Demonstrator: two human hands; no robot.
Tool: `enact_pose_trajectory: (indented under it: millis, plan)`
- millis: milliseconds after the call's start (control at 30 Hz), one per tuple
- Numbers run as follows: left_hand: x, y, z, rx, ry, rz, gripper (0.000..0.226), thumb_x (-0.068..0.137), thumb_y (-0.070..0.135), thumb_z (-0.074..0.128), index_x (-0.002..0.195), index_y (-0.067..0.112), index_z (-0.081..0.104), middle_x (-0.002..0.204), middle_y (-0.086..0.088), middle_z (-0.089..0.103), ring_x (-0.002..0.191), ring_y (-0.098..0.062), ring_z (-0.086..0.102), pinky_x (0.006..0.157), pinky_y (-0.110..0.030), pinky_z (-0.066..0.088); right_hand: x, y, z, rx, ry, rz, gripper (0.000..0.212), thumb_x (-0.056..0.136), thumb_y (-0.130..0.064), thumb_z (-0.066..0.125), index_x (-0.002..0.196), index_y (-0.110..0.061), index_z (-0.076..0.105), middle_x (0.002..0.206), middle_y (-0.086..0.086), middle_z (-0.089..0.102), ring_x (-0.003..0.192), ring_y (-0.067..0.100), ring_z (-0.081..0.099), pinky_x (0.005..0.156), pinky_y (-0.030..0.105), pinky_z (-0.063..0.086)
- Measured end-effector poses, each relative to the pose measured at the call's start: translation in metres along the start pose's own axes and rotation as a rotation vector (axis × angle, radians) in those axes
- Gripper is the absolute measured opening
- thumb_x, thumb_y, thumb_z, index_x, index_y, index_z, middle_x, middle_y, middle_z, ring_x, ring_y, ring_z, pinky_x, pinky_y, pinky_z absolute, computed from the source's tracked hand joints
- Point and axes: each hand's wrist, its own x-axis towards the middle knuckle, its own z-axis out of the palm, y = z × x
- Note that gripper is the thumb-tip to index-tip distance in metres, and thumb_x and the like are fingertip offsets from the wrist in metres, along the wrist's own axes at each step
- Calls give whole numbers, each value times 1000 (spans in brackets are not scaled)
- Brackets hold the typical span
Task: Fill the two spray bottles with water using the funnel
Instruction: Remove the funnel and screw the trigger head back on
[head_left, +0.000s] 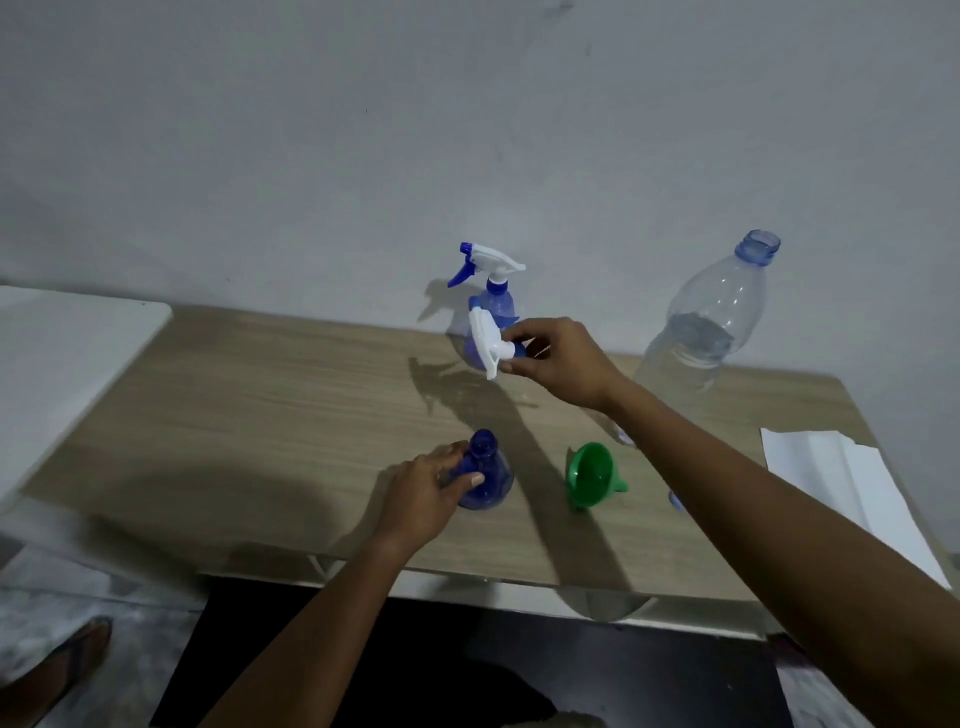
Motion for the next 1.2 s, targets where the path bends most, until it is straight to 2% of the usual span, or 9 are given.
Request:
enact_pose_trajectory:
  millis: [200, 267, 400, 500, 733, 867, 1033, 1100, 1200]
  plan:
    - [6, 3, 0, 5, -32, 17, 48, 90, 35, 72, 136, 25, 63, 140, 4, 60, 127, -12, 59, 85, -8, 39, -50, -45, -36, 329, 144, -75, 27, 88, -6, 78, 115, -6, 74, 109, 6, 76, 93, 30, 72, 86, 38, 58]
    - [6, 3, 2, -1, -44, 28, 47, 90, 35, 72, 135, 24, 63, 141, 4, 60, 125, -10, 59, 82, -1, 39, -64, -48, -35, 468, 157, -50, 27, 89, -5, 77, 115, -7, 73, 109, 8, 77, 91, 33, 73, 87, 42, 58]
    - [4, 5, 6, -31, -67, 52, 42, 93, 27, 70, 133, 20, 65, 136, 5, 63, 114, 1, 54, 70, 10, 31, -81, -46, -25, 612, 205, -29, 26, 91, 0, 72, 116, -6, 72, 110, 6, 77, 96, 19, 74, 88, 34, 57]
    - [5, 4, 7, -34, -71, 55, 43, 93, 29, 70, 134, 22, 64, 138, 4, 63, 118, -4, 58, 70, 10, 31, -85, -48, -17, 666, 243, -25, 28, 91, 3, 70, 116, -10, 71, 108, 3, 77, 97, 18, 74, 93, 36, 58]
    - [7, 0, 6, -38, -73, 68, 38, 93, 29, 68, 131, 25, 67, 128, 9, 68, 111, -3, 60, 70, 7, 34, -84, -49, 6, 726, 257, -15, 27, 93, 1, 68, 115, -14, 71, 110, 6, 76, 100, 21, 73, 100, 50, 56]
    - [5, 0, 6, -43, -85, 64, 37, 94, 27, 67, 131, 30, 66, 115, 12, 71, 99, -2, 60, 68, 5, 36, -80, -45, 13, 717, 238, -25, 27, 93, -1, 70, 115, -17, 72, 112, 8, 76, 106, 29, 72, 98, 45, 58]
    - [6, -1, 6, -42, -67, 89, 37, 93, 24, 68, 129, 32, 67, 114, 11, 73, 100, -4, 63, 70, 3, 37, -85, -25, 40, 646, 193, -6, 27, 92, 5, 69, 119, 0, 70, 111, 15, 76, 104, 24, 73, 97, 36, 58]
    - [7, -2, 7, -38, -66, 91, 35, 92, 25, 68, 127, 30, 68, 113, 13, 72, 99, -5, 64, 73, -4, 40, -88, -14, 51, 585, 167, 12, 25, 92, 5, 69, 116, -1, 71, 110, 12, 76, 106, 21, 73, 97, 36, 56]
    - [9, -5, 10, -26, -64, 62, 28, 91, 31, 69, 119, 29, 72, 104, 5, 77, 96, -14, 70, 77, -24, 48, -93, 1, 63, 499, 129, 34, 24, 92, 2, 69, 115, -6, 73, 112, 6, 76, 110, 19, 71, 103, 49, 53]
